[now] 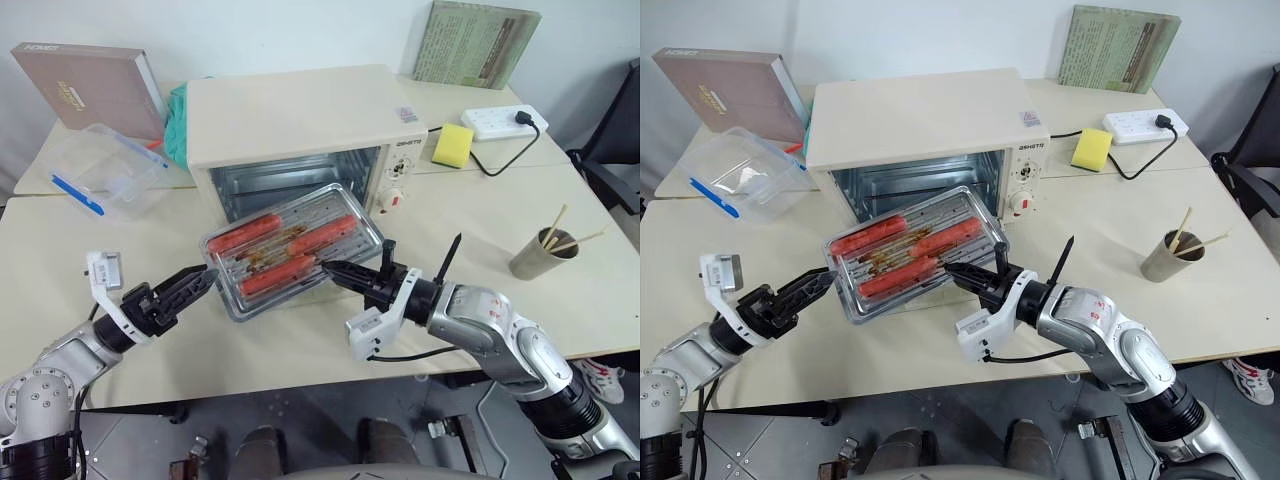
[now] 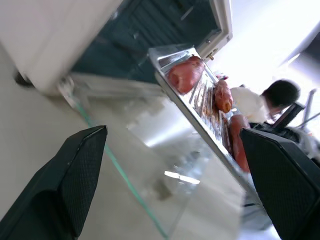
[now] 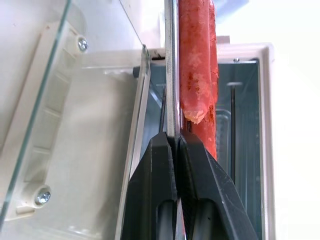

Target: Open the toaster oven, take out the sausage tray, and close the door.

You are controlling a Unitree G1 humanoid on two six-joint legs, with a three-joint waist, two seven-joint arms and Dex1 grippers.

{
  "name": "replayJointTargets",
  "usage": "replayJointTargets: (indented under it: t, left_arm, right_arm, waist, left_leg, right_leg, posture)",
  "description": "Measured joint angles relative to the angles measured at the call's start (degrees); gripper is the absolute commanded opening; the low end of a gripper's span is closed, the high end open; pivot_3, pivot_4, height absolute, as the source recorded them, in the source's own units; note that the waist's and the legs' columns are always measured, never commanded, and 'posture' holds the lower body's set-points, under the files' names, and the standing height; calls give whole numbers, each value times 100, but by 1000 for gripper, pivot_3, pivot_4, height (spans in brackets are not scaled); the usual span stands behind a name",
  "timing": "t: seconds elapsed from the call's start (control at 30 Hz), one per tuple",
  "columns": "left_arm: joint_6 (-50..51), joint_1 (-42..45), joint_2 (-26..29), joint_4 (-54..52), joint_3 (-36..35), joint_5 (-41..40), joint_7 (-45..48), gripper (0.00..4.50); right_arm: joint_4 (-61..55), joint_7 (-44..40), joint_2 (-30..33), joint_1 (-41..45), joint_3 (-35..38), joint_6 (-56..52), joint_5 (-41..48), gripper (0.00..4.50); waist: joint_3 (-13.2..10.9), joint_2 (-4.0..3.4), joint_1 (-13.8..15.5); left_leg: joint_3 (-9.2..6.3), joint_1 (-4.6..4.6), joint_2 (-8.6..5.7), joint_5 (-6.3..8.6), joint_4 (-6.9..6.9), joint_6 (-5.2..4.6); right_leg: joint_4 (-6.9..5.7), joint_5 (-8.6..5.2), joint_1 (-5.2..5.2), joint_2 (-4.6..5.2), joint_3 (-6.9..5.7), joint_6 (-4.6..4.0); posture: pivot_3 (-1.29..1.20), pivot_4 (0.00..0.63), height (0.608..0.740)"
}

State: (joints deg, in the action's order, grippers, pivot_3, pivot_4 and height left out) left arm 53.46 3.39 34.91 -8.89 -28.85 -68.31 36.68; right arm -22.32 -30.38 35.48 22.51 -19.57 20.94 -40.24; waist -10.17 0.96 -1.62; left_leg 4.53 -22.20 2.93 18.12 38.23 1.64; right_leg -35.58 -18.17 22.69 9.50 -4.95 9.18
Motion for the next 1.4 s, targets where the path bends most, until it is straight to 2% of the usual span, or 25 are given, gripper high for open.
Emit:
replayJointTargets:
  t: [0.23,0.37,0.5,0.93,1.03,1.4]
  left_arm:
    - [836,111,1,45,-33,-1029,-954,4476]
    - [1462,195,167,99,226,-1916,-1447,4476]
    - [1516,198,195,243,298,-2526,-1890,4476]
    - [1128,193,238,287,479,-3542,-2850,4476]
    - [1058,196,282,287,545,-3666,-2965,3850]
    - [867,212,460,236,868,-4131,-3311,525]
  right_arm:
    - [0,0,0,-17,21,96,51,0]
    - [0,-1,1,-17,30,173,61,0]
    - [0,-3,0,-17,53,178,63,0]
    - [1,-37,8,-17,176,287,89,0]
    - [1,-51,8,-17,177,293,98,0]
    - [0,-368,-5,-87,181,167,513,0]
  waist:
    - [0,0,0]
    - [0,0,3]
    - [0,0,3]
    - [0,0,6]
    - [0,0,6]
    - [0,0,12]
  left_leg:
    - [-3,1,0,0,0,0]
    - [-5,2,-1,0,2,0]
    - [-6,4,0,-1,1,1]
    - [-6,4,-1,-1,3,1]
    - [-6,4,-1,-1,3,1]
    - [-6,5,-1,-1,3,1]
  right_leg:
    - [0,0,-2,0,0,0]
    - [1,0,-6,0,1,0]
    - [1,0,-6,0,0,-1]
    - [3,0,-9,0,1,-1]
    - [3,0,-9,0,1,-1]
    - [4,-1,-11,0,1,-1]
  posture:
    - [0,150,740]
    - [0,150,740]
    - [0,150,740]
    - [0,150,740]
    - [0,150,740]
    - [0,150,740]
